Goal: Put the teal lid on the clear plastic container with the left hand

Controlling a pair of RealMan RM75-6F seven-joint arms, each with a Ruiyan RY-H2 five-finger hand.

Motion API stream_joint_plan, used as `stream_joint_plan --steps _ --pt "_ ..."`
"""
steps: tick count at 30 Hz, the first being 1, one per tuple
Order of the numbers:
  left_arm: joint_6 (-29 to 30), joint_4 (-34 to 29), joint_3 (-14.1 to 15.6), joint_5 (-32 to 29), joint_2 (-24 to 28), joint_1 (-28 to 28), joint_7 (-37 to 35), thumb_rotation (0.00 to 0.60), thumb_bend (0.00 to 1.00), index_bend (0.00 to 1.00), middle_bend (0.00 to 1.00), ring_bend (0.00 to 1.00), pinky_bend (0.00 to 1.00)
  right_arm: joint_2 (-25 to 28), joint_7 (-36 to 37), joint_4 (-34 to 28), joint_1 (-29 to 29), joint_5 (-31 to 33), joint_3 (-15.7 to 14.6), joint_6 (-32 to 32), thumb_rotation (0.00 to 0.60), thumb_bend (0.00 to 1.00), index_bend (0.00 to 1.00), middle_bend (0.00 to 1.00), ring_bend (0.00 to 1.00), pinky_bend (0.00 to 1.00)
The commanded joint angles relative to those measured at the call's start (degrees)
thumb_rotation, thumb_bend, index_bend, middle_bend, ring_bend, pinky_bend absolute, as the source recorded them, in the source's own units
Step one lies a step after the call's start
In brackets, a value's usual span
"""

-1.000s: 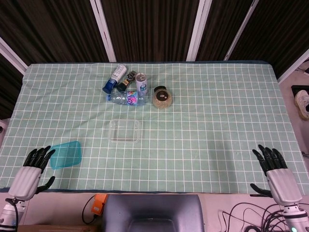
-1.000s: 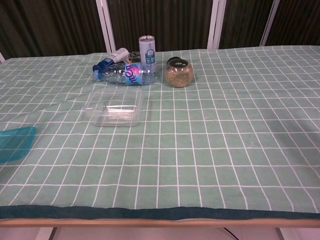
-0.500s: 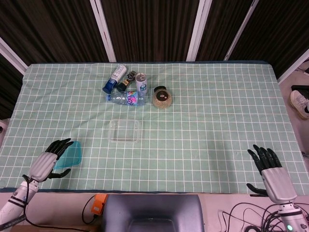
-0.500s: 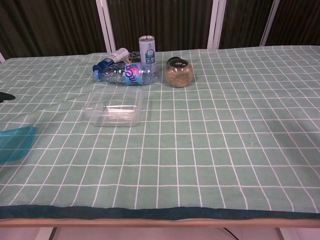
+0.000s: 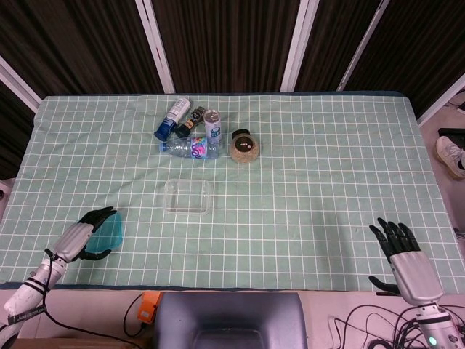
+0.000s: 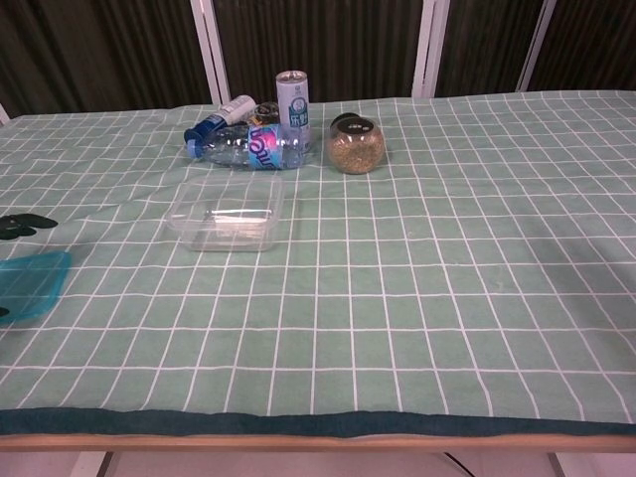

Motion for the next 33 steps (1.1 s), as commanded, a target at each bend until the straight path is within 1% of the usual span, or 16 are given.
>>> stream_joint_plan --steps 1,5,9,17,33 --pt "-1.0 2.7 0.8 -0.1 -1.5 -0.5 -2.3 0.600 0.24 0.00 0.00 0.00 0.00 0.0 -0.1 -0.1 0.1 0.0 -0.1 -0.1 0.600 0.22 0.00 0.00 0.00 0.00" --pt "-2.1 6.1 1.0 -0.8 -3.1 -0.6 -3.3 0.600 0.24 0.00 0.00 0.00 0.00 0.1 -0.3 -0.3 0.1 0.2 -0.1 -0.4 0.600 0.22 0.00 0.00 0.00 0.00" --pt "-2.8 7.9 1.5 -1.0 -3.7 -0.7 -4.4 0.600 0.24 0.00 0.00 0.00 0.00 0.1 -0.2 -0.2 0.1 0.1 -0.1 -0.2 0.600 0.22 0.00 0.00 0.00 0.00" --pt "-3.0 8.5 2.2 -0.9 -3.7 -0.8 -5.3 0.600 0.24 0.00 0.00 0.00 0.00 0.0 -0.3 -0.2 0.1 0.2 -0.1 -0.2 0.600 0.22 0.00 0.00 0.00 0.00" --pt "-5.6 10.3 3.9 -0.9 -3.9 -1.8 -10.2 0.600 0.24 0.00 0.00 0.00 0.00 0.2 -0.2 -0.3 0.3 -0.1 -0.4 -0.5 0.600 0.22 0.00 0.00 0.00 0.00"
